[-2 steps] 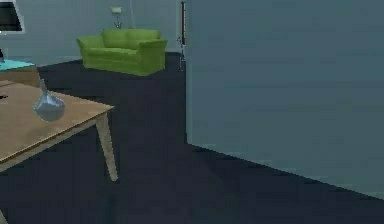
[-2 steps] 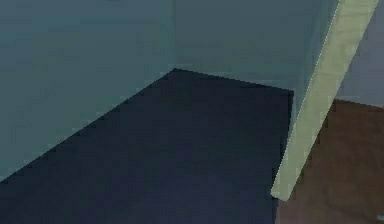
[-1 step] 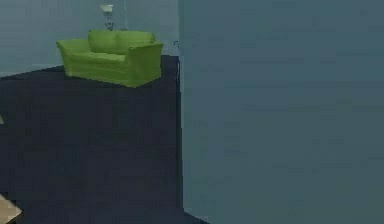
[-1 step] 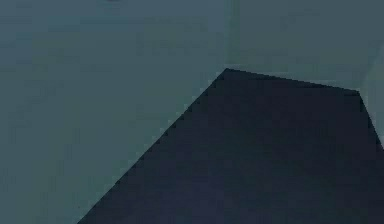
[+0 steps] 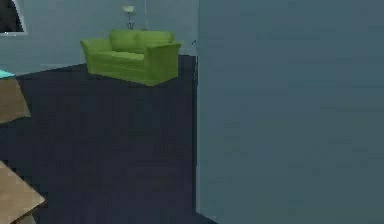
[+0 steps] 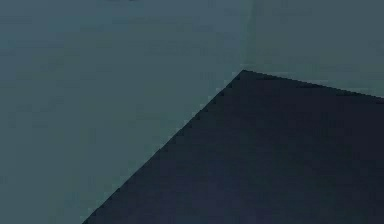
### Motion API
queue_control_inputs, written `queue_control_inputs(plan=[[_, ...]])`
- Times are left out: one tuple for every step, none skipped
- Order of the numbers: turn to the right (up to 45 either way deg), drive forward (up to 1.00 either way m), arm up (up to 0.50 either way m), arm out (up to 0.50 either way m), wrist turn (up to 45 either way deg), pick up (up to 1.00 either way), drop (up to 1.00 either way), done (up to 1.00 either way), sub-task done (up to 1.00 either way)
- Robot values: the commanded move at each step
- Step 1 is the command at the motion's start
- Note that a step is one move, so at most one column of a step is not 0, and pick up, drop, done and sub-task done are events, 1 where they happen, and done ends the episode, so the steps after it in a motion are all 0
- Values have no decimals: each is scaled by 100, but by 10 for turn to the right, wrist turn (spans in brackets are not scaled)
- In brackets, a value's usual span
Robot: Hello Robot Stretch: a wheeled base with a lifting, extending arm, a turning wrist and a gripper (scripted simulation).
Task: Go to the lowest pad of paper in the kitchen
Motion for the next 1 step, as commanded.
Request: queue_control_inputs(plan=[[-30,0,0,0,0,0,0,0,0]])
